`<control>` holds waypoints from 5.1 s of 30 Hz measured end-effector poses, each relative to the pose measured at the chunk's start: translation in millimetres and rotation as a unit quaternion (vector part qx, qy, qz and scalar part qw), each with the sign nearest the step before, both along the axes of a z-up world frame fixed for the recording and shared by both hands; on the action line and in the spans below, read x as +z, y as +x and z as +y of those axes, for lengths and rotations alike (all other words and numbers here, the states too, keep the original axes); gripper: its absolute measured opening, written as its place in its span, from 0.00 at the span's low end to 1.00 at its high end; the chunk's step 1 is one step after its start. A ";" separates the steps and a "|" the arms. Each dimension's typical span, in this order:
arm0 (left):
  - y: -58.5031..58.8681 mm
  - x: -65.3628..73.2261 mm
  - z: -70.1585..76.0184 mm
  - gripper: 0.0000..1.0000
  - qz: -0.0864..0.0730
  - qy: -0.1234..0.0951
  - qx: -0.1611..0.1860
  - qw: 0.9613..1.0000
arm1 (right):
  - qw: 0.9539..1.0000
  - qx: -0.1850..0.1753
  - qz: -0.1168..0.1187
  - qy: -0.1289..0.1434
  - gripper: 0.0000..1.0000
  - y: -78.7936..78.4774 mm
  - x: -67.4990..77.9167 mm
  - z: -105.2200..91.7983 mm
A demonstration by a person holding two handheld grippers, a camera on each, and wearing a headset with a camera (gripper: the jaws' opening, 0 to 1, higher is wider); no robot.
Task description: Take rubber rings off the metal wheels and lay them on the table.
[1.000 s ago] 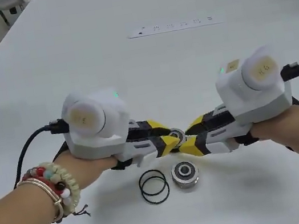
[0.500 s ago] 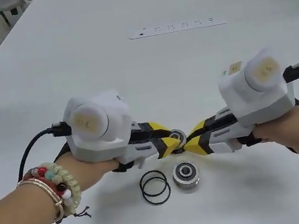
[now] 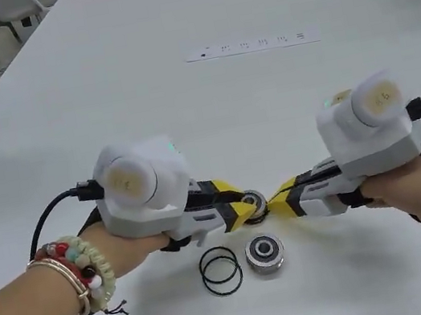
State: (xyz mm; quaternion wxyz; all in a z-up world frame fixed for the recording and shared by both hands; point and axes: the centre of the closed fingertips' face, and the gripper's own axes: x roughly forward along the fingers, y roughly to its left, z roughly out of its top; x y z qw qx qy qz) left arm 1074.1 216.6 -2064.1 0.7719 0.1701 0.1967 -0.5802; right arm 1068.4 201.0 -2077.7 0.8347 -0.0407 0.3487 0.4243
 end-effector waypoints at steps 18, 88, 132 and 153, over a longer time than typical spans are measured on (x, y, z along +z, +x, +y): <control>-3.3 0.9 -2.4 0.08 -0.014 0.007 -0.010 1.000 | 0.990 -0.072 0.090 0.076 0.00 -1.8 13.4 6.5; -6.6 11.8 0.2 0.15 0.016 0.008 -0.014 1.000 | 0.995 -0.044 0.066 0.055 0.00 -1.3 20.4 16.7; -65.0 103.9 105.1 0.88 -0.016 0.003 -0.038 0.999 | 0.997 -0.014 0.022 0.077 0.00 -4.1 63.8 31.6; -103.1 70.7 132.3 0.90 0.033 0.000 0.019 0.999 | 0.995 0.031 0.010 0.089 0.00 -18.9 80.5 55.1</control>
